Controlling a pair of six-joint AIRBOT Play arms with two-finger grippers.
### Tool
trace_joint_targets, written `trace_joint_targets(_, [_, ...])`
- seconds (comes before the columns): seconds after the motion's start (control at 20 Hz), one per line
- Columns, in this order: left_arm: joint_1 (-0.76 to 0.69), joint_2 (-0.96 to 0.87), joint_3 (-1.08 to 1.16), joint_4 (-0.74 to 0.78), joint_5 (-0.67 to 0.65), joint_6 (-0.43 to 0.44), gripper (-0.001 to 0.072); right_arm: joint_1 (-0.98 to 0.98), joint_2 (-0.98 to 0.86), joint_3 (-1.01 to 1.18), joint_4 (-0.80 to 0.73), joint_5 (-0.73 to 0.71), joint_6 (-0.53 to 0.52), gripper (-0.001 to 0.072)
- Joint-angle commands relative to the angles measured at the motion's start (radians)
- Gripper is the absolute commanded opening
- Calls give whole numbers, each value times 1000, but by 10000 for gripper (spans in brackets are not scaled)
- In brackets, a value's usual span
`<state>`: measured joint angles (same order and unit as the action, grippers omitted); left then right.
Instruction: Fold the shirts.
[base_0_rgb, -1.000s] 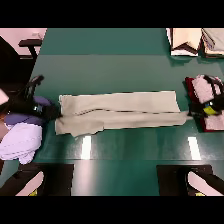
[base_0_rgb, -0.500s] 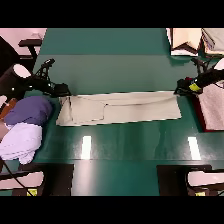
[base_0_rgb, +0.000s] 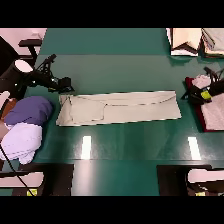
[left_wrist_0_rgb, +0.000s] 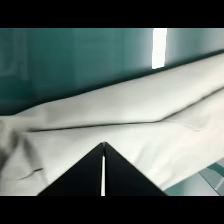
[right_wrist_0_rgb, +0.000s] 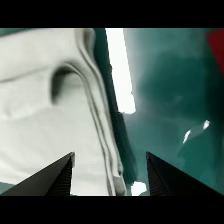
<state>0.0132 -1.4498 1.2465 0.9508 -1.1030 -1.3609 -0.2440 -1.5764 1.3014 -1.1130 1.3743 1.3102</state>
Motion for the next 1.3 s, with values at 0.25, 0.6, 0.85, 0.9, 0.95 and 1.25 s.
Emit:
trace_joint_targets(0.25, [-264, -11, 4, -36, 158, -53, 22, -25, -150, -80, 294, 4, -137, 499])
trace_joint_targets(0.6, [-440, -152, 60, -40, 243, -101, 21, 69, -93, -79, 310, -11, -169, 20])
trace_joint_targets(0.85, [-516, -311, 220, -39, 222, -109, 21, 125, 107, 66, 310, 39, -102, 20])
trace_joint_targets(0.9, [-523, -335, 245, -38, 216, -115, 21, 154, 137, 119, 311, 43, -72, 20])
trace_joint_targets(0.95, [-529, -353, 264, -35, 210, -130, 21, 185, 163, 167, 311, 44, -37, 20])
trace_joint_targets(1.25, [-537, -395, 297, -70, 233, -140, 21, 401, 188, 384, 446, 47, 29, 20])
